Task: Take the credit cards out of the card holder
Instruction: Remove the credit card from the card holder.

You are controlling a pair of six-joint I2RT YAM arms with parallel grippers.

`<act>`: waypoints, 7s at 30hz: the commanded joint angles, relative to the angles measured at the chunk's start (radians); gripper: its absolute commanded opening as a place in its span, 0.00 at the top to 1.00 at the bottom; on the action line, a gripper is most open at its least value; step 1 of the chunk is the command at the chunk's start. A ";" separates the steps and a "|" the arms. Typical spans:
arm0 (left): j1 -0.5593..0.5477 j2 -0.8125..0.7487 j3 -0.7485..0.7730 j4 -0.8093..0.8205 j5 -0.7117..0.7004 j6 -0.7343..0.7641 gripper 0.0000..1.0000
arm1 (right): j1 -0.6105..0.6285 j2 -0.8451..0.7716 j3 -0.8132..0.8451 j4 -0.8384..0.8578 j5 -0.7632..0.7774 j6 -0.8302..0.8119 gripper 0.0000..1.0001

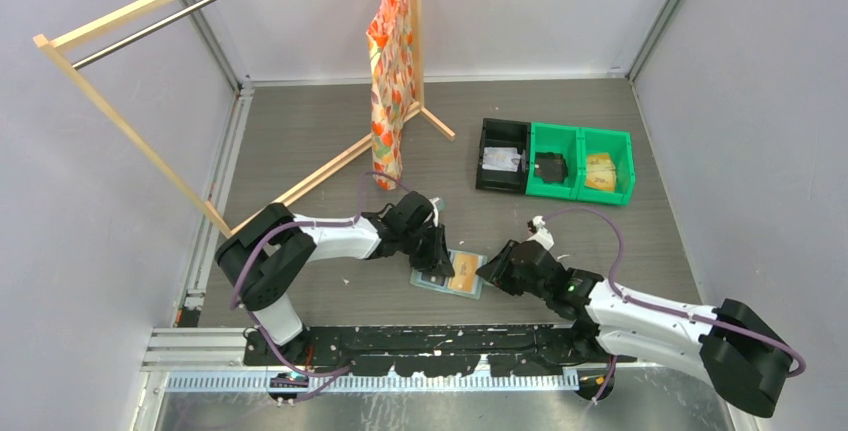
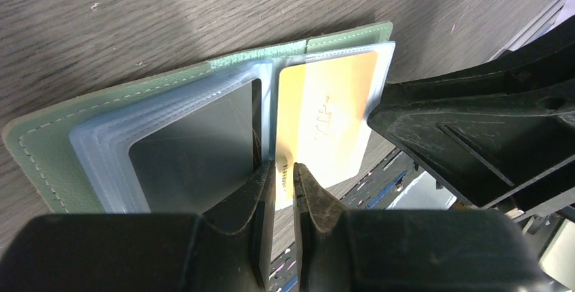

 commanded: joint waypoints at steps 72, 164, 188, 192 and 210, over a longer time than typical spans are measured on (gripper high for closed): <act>0.003 0.032 -0.005 0.038 0.004 0.004 0.84 | -0.026 0.006 -0.196 0.511 -0.066 0.101 0.74; 0.223 -0.071 -0.370 0.911 0.349 -0.410 0.50 | -0.047 -0.222 -0.247 0.587 -0.143 0.045 0.99; 0.225 0.135 -0.434 1.449 0.400 -0.557 0.60 | -0.048 -0.214 -0.247 0.614 -0.133 0.069 0.99; 0.225 0.159 -0.429 1.449 0.409 -0.562 0.59 | -0.048 -0.203 -0.248 0.632 -0.133 0.076 0.99; 0.227 0.135 -0.416 1.449 0.415 -0.601 0.64 | -0.048 -0.153 -0.249 0.729 -0.122 0.093 0.99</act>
